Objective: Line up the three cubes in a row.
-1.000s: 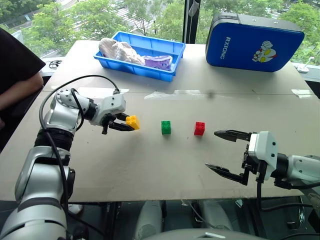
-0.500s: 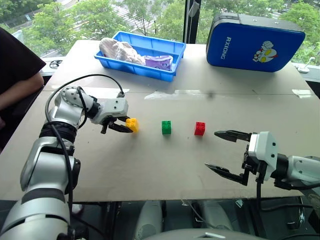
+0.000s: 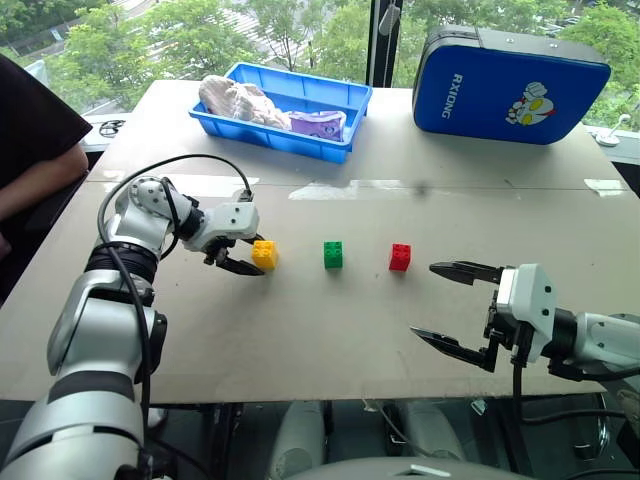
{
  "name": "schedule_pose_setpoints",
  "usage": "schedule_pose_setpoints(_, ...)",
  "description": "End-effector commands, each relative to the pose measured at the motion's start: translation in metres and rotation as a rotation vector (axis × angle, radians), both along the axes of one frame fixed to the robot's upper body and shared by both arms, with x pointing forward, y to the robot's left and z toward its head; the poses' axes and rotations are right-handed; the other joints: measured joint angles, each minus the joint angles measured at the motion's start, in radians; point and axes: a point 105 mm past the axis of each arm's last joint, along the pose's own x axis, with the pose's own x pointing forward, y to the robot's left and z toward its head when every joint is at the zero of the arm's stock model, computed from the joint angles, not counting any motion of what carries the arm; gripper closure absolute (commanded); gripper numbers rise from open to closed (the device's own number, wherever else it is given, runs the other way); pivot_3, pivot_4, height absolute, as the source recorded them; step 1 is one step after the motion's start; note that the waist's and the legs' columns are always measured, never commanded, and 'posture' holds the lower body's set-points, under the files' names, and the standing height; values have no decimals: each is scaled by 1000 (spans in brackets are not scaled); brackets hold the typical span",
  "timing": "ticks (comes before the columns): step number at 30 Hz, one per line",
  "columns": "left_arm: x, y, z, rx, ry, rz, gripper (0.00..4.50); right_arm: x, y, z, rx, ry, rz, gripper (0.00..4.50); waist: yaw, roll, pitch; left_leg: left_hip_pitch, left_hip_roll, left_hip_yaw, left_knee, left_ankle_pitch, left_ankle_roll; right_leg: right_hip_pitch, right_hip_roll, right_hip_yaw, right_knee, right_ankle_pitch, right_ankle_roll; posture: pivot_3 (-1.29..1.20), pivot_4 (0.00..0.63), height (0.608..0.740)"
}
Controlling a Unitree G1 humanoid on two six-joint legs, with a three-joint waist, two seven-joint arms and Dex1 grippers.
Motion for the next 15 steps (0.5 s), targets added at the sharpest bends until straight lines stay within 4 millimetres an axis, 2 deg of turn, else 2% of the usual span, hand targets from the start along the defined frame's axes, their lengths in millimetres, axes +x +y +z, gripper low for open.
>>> schedule_pose_setpoints(1, 3, 3, 13, -17, -44, 6, 34, -4, 1, 10, 0, -53, 5, 0, 0, 0, 0, 0, 0, 0, 0, 0, 0, 0, 0, 0, 0, 0, 0, 0, 150, 740)
schedule_pose_setpoints(7, -7, 20, 30, -197, -62, 161, 34, 3, -12, 6, 10, -31, -104, 0, -8, 0, 0, 0, 1, -2, 0, 0, 0, 0, 0, 0, 0, 0, 0, 0, 150, 740)
schedule_pose_setpoints(11, -31, 28, 31, -364, -74, 339, 34, 13, -31, -4, -15, -10, -228, 0, -18, 0, 0, 1, 3, -3, 0, 0, 0, -1, -1, 1, 1, 0, 0, 0, 150, 740)
schedule_pose_setpoints(15, -60, 26, 25, -498, -75, 500, 34, 16, -48, -15, -31, 34, -300, 0, -21, 1, 0, 1, 4, -3, 0, 0, 0, 0, -4, 1, 1, 0, 0, 0, 150, 740)
